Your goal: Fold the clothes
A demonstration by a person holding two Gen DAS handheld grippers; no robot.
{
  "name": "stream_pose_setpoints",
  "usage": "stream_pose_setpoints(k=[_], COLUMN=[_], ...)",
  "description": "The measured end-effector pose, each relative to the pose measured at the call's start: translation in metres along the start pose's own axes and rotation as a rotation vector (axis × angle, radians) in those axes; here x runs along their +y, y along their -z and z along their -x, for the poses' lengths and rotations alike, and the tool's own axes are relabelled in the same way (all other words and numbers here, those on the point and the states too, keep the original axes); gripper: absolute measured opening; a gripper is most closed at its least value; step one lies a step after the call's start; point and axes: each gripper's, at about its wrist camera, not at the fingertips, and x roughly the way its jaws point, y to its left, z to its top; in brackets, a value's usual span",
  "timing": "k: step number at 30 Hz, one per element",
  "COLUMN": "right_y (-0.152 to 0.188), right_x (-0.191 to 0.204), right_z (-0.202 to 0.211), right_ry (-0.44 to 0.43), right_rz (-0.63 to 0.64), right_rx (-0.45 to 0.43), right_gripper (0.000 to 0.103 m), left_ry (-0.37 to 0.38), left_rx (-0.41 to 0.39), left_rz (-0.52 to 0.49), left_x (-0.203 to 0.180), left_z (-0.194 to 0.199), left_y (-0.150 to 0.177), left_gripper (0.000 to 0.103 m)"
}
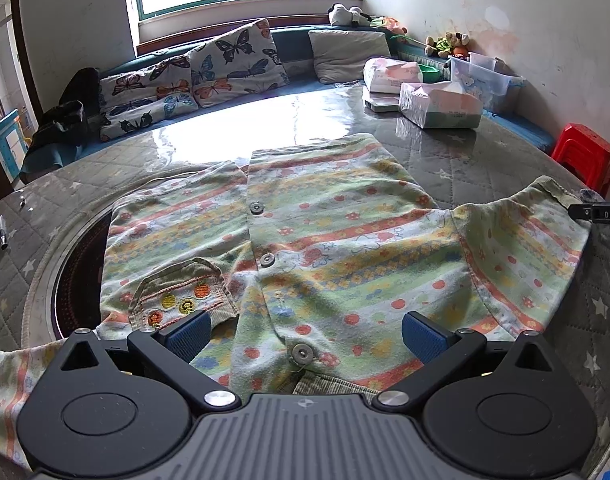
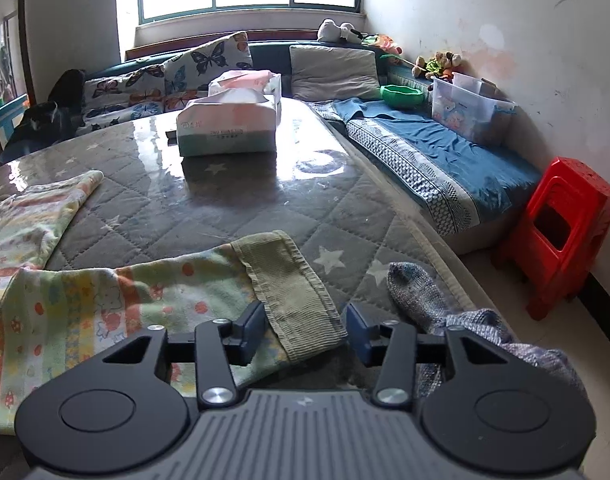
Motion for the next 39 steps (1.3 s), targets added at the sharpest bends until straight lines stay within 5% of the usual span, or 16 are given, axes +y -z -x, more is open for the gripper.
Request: stream_pose_setpoints(k=[6, 8, 10, 20, 31, 39], right_y=[0.003, 0.001, -0.001, -0.011, -0.044, -0.051], right_x=[0.001, 0.003, 0.006, 0.018, 0.116, 0.215], right_z=[0.003, 0.010, 0.018, 0.054, 0.106, 0.117], right_ry=[-0.027, -0.049, -0.072, -0.185, -0.431, -0.595], right_rz=[-0.017, -0.025, -0.033, -0.074, 0.103, 0.298], right_rx=[0.008, -0.010, -0.028, -0.116, -0.222, -0.201], right_gripper=[0.042, 0.023, 0.015, 0.010, 0.009, 0.009], left_ry=[0.005, 0.001, 0.004, -0.024, -0.119, -0.167], left_rx=[-0.001, 0.001, 0.008, 0.026, 0.002, -0.030], left_rz=[0.005, 0.003, 0.005, 0.009, 0.074, 0.159], left_x=[-0.001, -0.001, -0.001, 0.005, 0.044, 0.082], left_z=[0.000, 0.000, -0.001, -0.003, 0.014, 0.032], left_y=[-0.001, 0.000, 0.000, 0.006, 0.023, 0.035], left_gripper=[0.103, 0.103, 0.103, 0.103, 0.103, 0.103])
